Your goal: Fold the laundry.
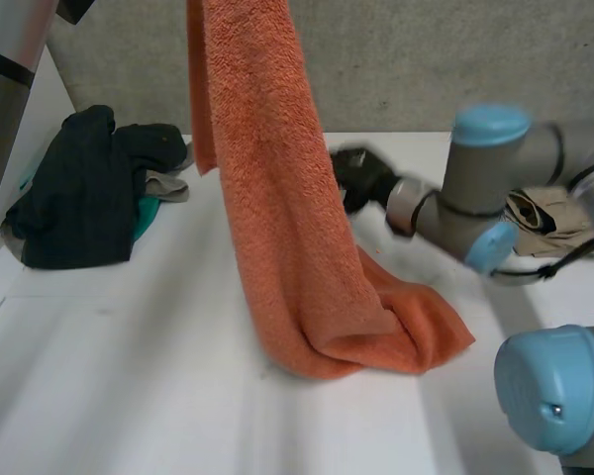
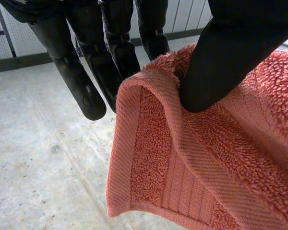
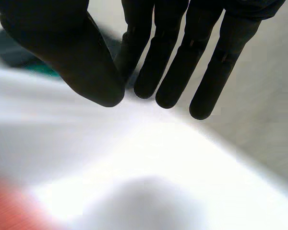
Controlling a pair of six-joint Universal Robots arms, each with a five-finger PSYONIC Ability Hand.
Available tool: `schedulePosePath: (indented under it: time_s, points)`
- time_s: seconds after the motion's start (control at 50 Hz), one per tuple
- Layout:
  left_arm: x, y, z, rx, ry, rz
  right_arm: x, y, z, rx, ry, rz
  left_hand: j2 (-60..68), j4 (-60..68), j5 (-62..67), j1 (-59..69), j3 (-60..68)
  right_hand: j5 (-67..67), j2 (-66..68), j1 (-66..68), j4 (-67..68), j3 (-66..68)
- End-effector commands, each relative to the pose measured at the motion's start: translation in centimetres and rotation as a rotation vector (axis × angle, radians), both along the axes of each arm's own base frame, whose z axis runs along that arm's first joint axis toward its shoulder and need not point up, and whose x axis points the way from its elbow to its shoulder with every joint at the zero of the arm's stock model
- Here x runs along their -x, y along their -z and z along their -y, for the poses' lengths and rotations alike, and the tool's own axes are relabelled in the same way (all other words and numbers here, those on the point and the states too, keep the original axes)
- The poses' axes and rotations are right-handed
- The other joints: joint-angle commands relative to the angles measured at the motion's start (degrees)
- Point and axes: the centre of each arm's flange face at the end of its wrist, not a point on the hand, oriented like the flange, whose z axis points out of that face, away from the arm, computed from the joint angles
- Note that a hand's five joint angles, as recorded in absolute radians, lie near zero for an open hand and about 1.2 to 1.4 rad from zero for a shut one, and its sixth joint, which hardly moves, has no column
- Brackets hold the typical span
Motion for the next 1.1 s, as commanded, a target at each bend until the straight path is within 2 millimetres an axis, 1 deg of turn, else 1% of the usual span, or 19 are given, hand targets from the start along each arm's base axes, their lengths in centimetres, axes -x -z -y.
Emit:
schedulePosePath:
  time_s: [0.02, 0.08, 0.12, 0.2, 0.22, 0.28, 0.3, 0.46, 0.52, 0.54, 0.66, 0.76, 0.82, 0.88, 0.94, 0.96, 0.98, 1.04, 1.1]
  points:
    - [-0.4, -1.0, 2.1, 0.021, -0.044, -0.026, 3.9, -13.9, 2.6, 0.355, 0.386, 0.321, 11.34, 11.2, 15.12, 13.92, 11.6, 13.45, 12.44, 14.35, 11.55, 12.04]
    - [-0.5, -1.5, 2.2, 0.032, -0.052, -0.041, 6.6, -16.7, 3.1, 0.391, 0.452, 0.372, 11.34, 11.2, 15.12, 13.92, 11.6, 13.45, 12.44, 14.35, 11.55, 12.04]
    - [-0.5, -1.6, 2.3, 0.033, -0.058, -0.046, 7.8, -17.5, 3.1, 0.388, 0.465, 0.362, 11.34, 11.2, 15.12, 13.92, 11.6, 13.45, 12.44, 14.35, 11.55, 12.04]
    - [-0.5, -1.4, 2.3, 0.022, -0.057, -0.044, 7.9, -16.3, 2.1, 0.319, 0.37, 0.294, 11.34, 11.2, 15.12, 13.92, 11.6, 13.45, 12.44, 14.35, 11.55, 12.04]
    - [-0.4, -1.3, 2.2, 0.019, -0.054, -0.042, 7.4, -14.9, 1.6, 0.268, 0.294, 0.254, 11.34, 11.2, 15.12, 13.92, 11.6, 1.52, 0.51, 2.42, -0.38, 0.11]
    - [-0.1, -1.1, 1.8, 0.007, -0.038, -0.04, 6.7, -12.4, 0.6, 0.168, 0.167, 0.192, 11.34, 11.2, 15.12, 13.92, 11.6, -56.55, -57.56, -55.65, -58.45, -57.96]
    - [-0.1, -1.1, 1.7, 0.005, -0.034, -0.039, 6.3, -10.5, 0.1, 0.09, 0.096, 0.154, 11.34, 11.2, 15.12, 13.92, 11.6, -56.55, -57.56, -55.65, -58.45, -57.96]
    - [-0.3, -2.4, -0.2, 0.011, 0.042, -0.079, 4.8, -3.6, -1.9, -0.205, -0.182, 0.065, 11.34, 11.2, 15.12, 13.92, 11.6, -56.55, -57.56, -55.65, -58.45, -57.96]
    - [-0.8, -3.2, -0.8, 0.033, 0.042, -0.091, 4.4, -2.5, -2.5, -0.272, -0.242, 0.059, 11.34, 11.2, 15.12, 13.92, 11.6, -56.55, -57.56, -55.65, -58.45, -57.96]
    - [-0.9, -3.3, -0.9, 0.035, 0.042, -0.093, 4.0, -1.4, -2.9, -0.323, -0.271, 0.052, 11.34, 11.2, 15.12, 13.92, 11.6, -56.55, -57.56, -55.65, -58.45, -57.96]
    - [-0.7, -2.8, -0.8, 0.016, 0.043, -0.084, 2.7, 1.1, -4.5, -0.44, -0.363, 0.038, 11.34, 11.2, 15.12, 13.92, 11.6, -56.55, -57.56, -55.65, -58.45, -57.96]
    - [-0.5, -1.7, -0.3, -0.023, 0.039, -0.064, 0.4, 3.5, -8.8, -0.563, -0.526, -0.004, 11.34, 11.2, 15.12, 13.92, 11.6, -56.55, -57.56, -55.65, -58.45, -57.96]
    - [-0.5, -1.0, 0.1, -0.042, 0.031, -0.054, 0.2, 4.6, -11.1, -0.643, -0.607, -0.038, 11.34, 11.2, 15.12, 13.92, 11.6, -56.55, -57.56, -55.65, -58.45, -57.96]
    - [-0.6, -0.6, 0.4, -0.054, 0.024, -0.048, 0.2, 5.2, -12.2, -0.667, -0.638, -0.077, 11.34, 11.2, 15.12, 13.92, 11.6, -56.55, -57.56, -55.65, -58.45, -57.96]
    - [-0.8, -0.2, 0.7, -0.063, 0.016, -0.043, 0.4, 5.8, -12.9, -0.646, -0.673, -0.136, 11.34, 11.2, 15.12, 13.92, 11.6, -27.83, -28.84, -26.92, -29.73, -29.23]
    - [-0.8, -0.2, 0.8, -0.065, 0.013, -0.043, 0.5, 5.7, -12.9, -0.633, -0.675, -0.15, 11.34, 11.2, 15.12, 13.92, 11.6, -12.72, -13.73, -11.81, -14.62, -14.12]
    - [-0.8, -0.1, 1.0, -0.066, 0.01, -0.042, 0.5, 6.0, -12.8, -0.593, -0.671, -0.187, 11.34, 11.2, 15.12, 13.92, 11.6, 13.18, 12.17, 14.09, 11.29, 11.78]
    - [-1.0, 0.2, 1.8, -0.075, -0.004, -0.04, 0.4, 6.1, -11.6, -0.479, -0.613, -0.253, 11.34, 11.2, 15.12, 13.92, 11.6, 13.45, 12.44, 14.35, 11.55, 12.04]
    - [-1.1, 0.3, 2.7, -0.077, -0.02, -0.042, 0.1, 5.1, -8.7, -0.302, -0.449, -0.306, 11.34, 11.2, 15.12, 13.92, 11.6, 13.45, 12.44, 14.35, 11.55, 12.04]
